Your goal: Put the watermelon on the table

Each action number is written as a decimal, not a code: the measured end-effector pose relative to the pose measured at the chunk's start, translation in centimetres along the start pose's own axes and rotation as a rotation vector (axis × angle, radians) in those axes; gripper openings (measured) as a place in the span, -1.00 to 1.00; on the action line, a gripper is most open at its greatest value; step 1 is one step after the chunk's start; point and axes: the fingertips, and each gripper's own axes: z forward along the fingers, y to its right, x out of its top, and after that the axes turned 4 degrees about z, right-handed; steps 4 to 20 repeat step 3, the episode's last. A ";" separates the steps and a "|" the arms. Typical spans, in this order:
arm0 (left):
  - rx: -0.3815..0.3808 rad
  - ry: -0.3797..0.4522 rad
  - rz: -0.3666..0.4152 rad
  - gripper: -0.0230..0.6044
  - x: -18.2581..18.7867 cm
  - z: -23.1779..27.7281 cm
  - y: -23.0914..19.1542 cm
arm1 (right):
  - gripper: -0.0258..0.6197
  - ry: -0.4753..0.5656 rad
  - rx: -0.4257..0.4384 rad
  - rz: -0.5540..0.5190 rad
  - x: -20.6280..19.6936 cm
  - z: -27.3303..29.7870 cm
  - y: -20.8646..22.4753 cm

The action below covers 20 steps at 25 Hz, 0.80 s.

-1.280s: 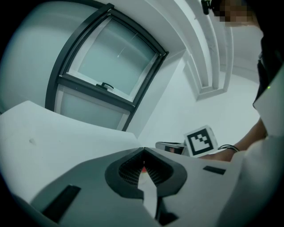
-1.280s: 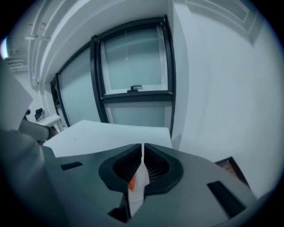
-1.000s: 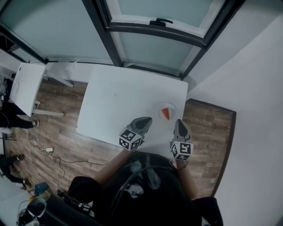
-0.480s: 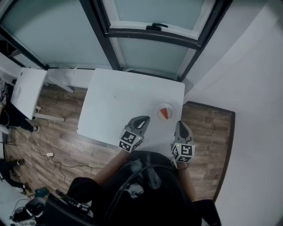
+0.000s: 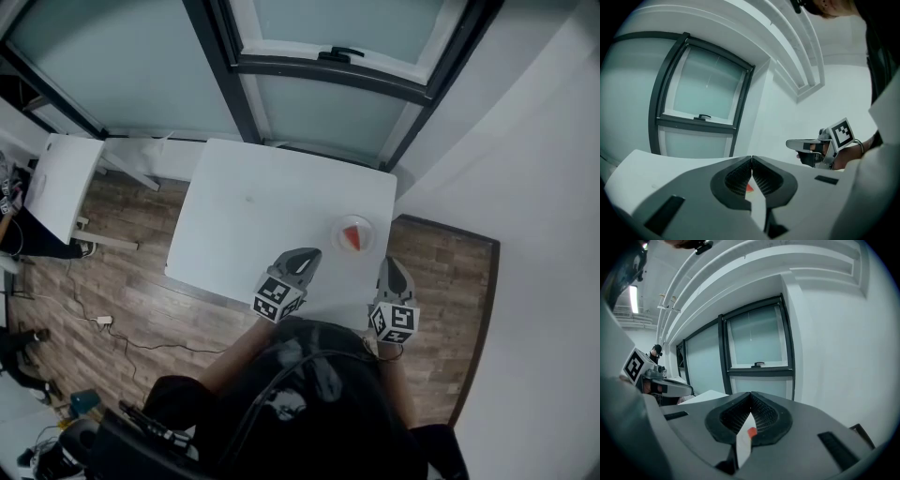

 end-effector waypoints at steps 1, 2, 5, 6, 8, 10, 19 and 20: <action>-0.007 0.003 0.001 -0.92 0.0 -0.1 0.2 | -0.89 -0.004 -0.001 0.006 -0.2 0.0 0.0; -0.013 0.004 0.003 -0.92 0.0 -0.1 0.3 | -0.89 -0.008 -0.003 0.012 -0.4 0.0 0.0; -0.018 0.006 0.005 -0.92 0.1 -0.2 0.4 | -0.88 -0.013 -0.004 0.018 -0.6 0.0 0.0; -0.018 0.006 0.005 -0.92 0.1 -0.2 0.4 | -0.88 -0.013 -0.004 0.018 -0.6 0.0 0.0; -0.018 0.006 0.005 -0.92 0.1 -0.2 0.4 | -0.88 -0.013 -0.004 0.018 -0.6 0.0 0.0; -0.018 0.006 0.005 -0.92 0.1 -0.2 0.4 | -0.88 -0.013 -0.004 0.018 -0.6 0.0 0.0; -0.018 0.006 0.005 -0.92 0.1 -0.2 0.4 | -0.88 -0.013 -0.004 0.018 -0.6 0.0 0.0; -0.018 0.006 0.005 -0.92 0.1 -0.2 0.4 | -0.88 -0.013 -0.004 0.018 -0.6 0.0 0.0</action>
